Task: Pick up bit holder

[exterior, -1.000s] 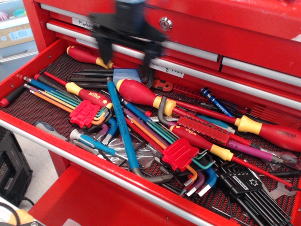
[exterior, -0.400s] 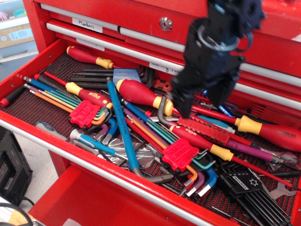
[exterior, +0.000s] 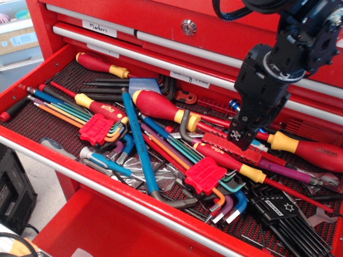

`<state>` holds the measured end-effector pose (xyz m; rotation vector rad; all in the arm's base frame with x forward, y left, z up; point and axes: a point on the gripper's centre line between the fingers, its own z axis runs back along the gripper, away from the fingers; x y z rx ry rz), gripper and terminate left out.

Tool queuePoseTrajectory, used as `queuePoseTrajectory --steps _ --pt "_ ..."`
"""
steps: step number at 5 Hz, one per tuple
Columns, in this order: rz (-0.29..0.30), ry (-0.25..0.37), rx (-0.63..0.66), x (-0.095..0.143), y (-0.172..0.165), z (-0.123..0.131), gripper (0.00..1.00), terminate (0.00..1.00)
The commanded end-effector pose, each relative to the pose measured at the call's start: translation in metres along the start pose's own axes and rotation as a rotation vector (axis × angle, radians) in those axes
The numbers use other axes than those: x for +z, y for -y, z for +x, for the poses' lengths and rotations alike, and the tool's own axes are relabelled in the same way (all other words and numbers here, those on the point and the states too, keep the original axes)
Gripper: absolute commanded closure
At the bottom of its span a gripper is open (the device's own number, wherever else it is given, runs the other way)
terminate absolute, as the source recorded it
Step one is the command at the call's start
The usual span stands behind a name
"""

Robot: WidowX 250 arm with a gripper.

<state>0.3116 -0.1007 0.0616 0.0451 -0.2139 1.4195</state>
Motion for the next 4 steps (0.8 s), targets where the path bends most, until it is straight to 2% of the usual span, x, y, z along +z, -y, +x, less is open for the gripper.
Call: queuePoseTrajectory --steps 1,3,4 --pt "-0.069 -0.070 0.057 -0.006 0.025 0.008 0.00 0.00" --pt "-0.120 -0.120 0.070 -0.030 0.027 0.000 0.00 0.00" --pt "-0.122 -0.140 0.069 -0.037 0.026 0.000 0.00 0.00"
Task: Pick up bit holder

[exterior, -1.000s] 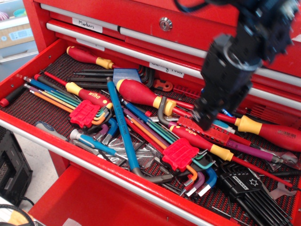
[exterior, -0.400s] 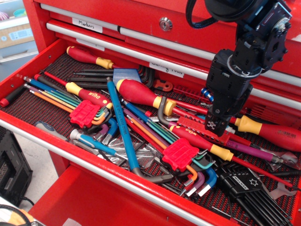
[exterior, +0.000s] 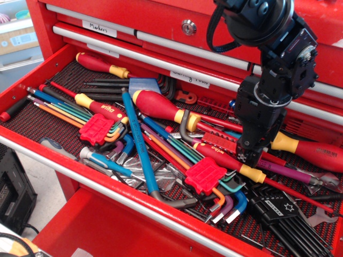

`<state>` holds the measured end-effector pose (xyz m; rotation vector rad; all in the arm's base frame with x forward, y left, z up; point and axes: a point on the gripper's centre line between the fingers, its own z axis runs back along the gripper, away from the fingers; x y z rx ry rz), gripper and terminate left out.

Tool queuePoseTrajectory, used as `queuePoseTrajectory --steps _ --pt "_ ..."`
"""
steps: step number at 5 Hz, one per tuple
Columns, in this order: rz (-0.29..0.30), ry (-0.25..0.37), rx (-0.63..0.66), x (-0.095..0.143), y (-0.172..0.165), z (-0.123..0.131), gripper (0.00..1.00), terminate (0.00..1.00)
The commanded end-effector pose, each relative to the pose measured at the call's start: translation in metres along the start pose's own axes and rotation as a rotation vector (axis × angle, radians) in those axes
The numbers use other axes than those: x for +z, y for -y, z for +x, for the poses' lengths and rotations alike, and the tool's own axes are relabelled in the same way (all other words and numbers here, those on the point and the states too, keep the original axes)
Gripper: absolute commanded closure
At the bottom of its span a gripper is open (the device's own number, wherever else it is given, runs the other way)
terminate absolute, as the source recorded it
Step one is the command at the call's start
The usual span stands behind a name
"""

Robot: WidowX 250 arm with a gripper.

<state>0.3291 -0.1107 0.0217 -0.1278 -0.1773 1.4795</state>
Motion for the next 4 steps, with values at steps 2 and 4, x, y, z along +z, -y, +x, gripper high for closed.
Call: queuePoseTrajectory --steps 2,4 --pt "-0.038 -0.049 -0.016 -0.009 0.007 0.018 0.00 0.00" --pt "-0.037 -0.096 -0.022 -0.026 0.010 0.021 1.00 0.00"
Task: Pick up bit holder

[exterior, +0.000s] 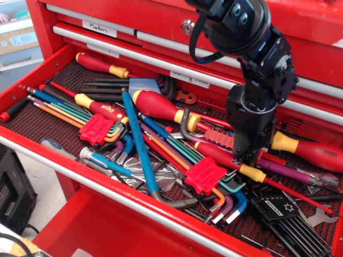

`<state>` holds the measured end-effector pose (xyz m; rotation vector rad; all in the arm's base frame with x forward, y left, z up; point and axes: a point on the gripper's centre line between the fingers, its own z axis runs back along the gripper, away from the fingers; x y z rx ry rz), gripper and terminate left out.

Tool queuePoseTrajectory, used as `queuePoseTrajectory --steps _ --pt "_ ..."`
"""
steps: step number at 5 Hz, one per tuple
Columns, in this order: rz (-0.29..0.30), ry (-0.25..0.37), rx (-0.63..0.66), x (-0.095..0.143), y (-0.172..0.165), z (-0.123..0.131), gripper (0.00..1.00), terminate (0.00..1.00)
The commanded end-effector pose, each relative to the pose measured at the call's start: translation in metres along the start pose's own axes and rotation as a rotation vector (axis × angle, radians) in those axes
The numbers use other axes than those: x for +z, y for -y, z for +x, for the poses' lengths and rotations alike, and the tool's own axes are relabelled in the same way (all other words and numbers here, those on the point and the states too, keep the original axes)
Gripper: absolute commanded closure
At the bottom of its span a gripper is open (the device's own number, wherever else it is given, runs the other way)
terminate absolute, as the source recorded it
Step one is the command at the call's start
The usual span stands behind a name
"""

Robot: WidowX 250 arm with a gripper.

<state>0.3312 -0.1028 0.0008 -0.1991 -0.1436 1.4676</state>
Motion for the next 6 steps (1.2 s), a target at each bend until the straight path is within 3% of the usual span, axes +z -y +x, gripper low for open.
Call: queuePoseTrajectory --steps 1,2,3,4,6 --pt "0.001 -0.072 -0.030 -0.012 0.016 0.015 1.00 0.00" --pt "0.012 -0.055 -0.033 -0.007 0.015 0.014 1.00 0.00" --pt "0.023 0.090 -0.021 0.024 0.016 0.008 1.00 0.00" --pt "0.072 0.216 0.002 0.060 0.015 0.006 1.00 0.00" --pt "0.045 0.386 0.021 0.115 0.002 0.021 1.00 0.00"
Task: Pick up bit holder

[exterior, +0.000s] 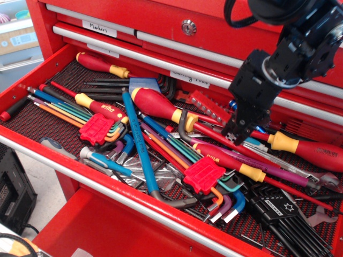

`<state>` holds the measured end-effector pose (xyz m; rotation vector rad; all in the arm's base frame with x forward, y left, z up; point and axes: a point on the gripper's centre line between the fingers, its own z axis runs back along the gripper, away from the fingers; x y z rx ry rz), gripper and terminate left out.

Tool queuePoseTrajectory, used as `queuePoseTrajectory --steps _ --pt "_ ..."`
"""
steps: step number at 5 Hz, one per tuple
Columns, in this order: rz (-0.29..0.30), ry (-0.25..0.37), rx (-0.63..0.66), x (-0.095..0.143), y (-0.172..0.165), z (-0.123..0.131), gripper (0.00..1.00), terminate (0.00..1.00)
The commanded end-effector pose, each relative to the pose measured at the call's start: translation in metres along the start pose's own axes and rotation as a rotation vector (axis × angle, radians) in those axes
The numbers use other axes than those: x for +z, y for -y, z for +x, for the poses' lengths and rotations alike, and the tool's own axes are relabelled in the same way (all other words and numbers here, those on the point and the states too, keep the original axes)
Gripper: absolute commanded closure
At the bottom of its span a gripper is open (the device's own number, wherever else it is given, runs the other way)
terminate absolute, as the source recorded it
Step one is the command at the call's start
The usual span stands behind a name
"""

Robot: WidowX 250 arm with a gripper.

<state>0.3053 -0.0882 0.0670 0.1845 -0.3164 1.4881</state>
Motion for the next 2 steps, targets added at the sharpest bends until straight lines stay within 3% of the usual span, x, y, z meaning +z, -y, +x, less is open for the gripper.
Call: queuePoseTrajectory --steps 1,2 --pt "-0.076 0.115 0.065 0.068 -0.002 0.052 1.00 0.00" --pt "-0.094 0.111 0.040 0.079 -0.009 0.079 1.00 1.00"
